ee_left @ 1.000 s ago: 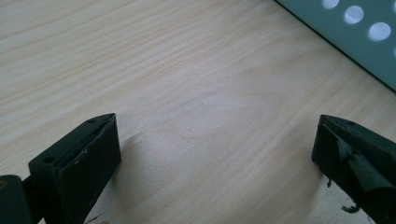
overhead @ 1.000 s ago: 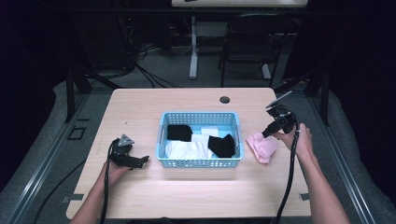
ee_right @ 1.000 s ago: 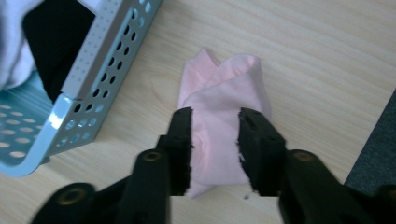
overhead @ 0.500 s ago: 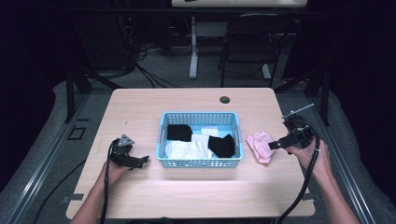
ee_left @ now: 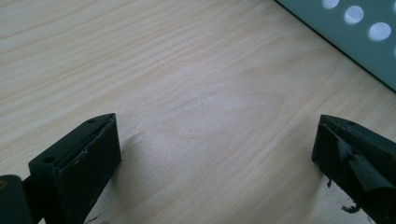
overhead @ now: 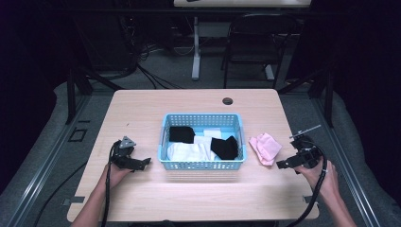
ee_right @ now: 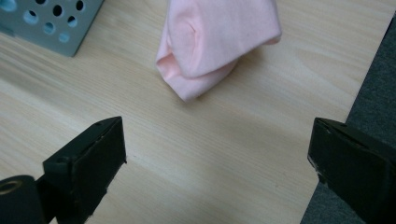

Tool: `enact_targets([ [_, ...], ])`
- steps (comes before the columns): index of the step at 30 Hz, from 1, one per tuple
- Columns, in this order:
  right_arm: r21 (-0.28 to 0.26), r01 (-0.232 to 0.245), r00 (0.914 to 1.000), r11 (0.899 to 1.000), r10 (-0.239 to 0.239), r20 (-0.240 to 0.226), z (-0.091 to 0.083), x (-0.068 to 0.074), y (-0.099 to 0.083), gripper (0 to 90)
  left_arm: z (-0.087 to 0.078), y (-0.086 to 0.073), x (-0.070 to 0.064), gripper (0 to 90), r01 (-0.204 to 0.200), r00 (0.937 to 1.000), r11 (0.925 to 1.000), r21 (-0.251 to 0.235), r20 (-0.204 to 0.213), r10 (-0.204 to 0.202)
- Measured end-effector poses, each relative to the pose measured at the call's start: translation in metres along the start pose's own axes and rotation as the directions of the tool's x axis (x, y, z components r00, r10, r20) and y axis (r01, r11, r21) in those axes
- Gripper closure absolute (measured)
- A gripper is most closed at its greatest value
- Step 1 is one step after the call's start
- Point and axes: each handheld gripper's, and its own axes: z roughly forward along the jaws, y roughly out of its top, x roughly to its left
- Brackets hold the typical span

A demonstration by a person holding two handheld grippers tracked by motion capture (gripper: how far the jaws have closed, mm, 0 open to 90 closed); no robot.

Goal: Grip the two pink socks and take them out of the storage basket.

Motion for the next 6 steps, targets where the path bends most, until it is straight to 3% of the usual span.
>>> enact_targets([
  [6,0.025,-0.005,1.0,1.0,0.005,0.003,0.0036,-0.0026,-0.0037,3.3,0.0,0.0,0.0,1.1,0.0,1.0,1.0,0.0,0.0,0.0],
])
